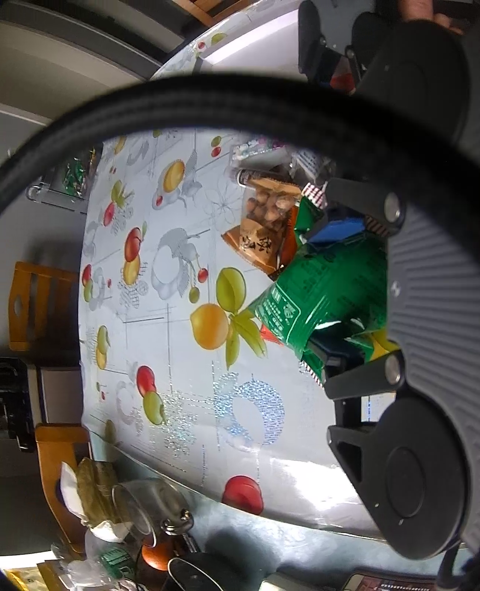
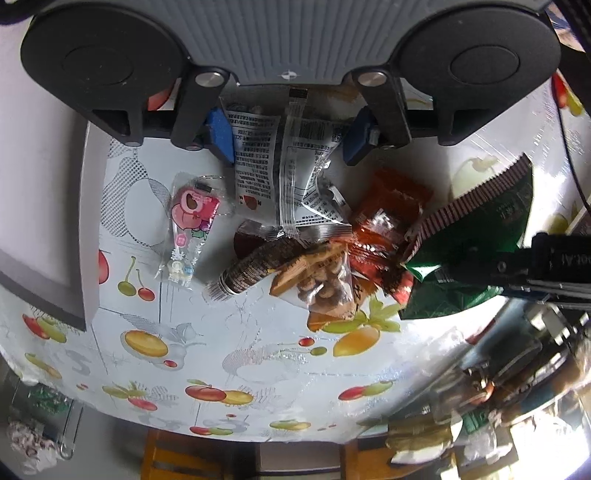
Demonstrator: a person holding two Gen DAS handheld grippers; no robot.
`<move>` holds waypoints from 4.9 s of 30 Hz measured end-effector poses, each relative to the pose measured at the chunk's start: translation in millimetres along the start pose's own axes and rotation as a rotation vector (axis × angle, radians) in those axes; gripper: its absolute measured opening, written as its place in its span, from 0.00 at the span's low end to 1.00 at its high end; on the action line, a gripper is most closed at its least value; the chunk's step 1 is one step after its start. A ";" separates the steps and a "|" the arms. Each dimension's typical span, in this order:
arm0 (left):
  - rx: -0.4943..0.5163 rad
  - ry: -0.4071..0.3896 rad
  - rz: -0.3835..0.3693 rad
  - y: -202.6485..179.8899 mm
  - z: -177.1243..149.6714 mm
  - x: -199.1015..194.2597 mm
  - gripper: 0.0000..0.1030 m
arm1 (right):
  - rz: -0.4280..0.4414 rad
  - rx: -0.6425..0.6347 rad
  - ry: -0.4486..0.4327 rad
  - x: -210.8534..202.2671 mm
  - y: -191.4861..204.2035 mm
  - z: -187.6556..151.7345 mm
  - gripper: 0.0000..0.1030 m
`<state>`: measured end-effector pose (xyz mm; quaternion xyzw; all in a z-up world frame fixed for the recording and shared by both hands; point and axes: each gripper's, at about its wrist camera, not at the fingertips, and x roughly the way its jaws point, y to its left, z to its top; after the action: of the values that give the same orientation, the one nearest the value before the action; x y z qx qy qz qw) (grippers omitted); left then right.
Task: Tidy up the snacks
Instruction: 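Grasp the green chip bag with the left tool while the right tool grasps the clear printed packet, then carry the green bag and clear packet over the white box with both tools, then lower the clear packet into the white box and open the right tool, then lower the green chip bag into the white box and open the left tool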
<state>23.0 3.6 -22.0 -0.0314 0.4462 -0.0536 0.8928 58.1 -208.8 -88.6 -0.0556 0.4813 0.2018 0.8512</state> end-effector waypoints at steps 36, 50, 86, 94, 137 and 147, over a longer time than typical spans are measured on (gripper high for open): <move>0.216 -0.047 -0.205 -120.3 41.5 -25.1 0.50 | -0.158 0.222 -0.200 -111.6 -80.3 -23.8 0.57; 0.367 -0.037 -0.305 -207.6 42.4 -16.5 0.50 | -0.279 0.336 -0.213 -141.0 -143.5 -64.0 0.57; 0.540 0.116 -0.397 -295.5 11.8 37.3 0.52 | -0.309 0.233 -0.043 -107.8 -179.7 -103.1 0.58; 0.583 0.116 -0.389 -300.5 5.5 43.8 0.54 | -0.298 0.238 -0.023 -106.2 -182.2 -105.5 0.59; 0.493 0.055 -0.441 -269.5 24.8 2.7 0.76 | -0.330 0.250 -0.111 -155.0 -146.6 -84.3 0.65; 0.437 0.023 -0.410 -240.5 32.0 -12.2 0.78 | -0.308 0.202 -0.140 -157.0 -127.7 -66.6 0.70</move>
<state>25.0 -233.3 31.9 0.0726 0.4185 -0.3279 0.8439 -15.8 -390.1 -4.6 -0.0287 0.4247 0.0234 0.9046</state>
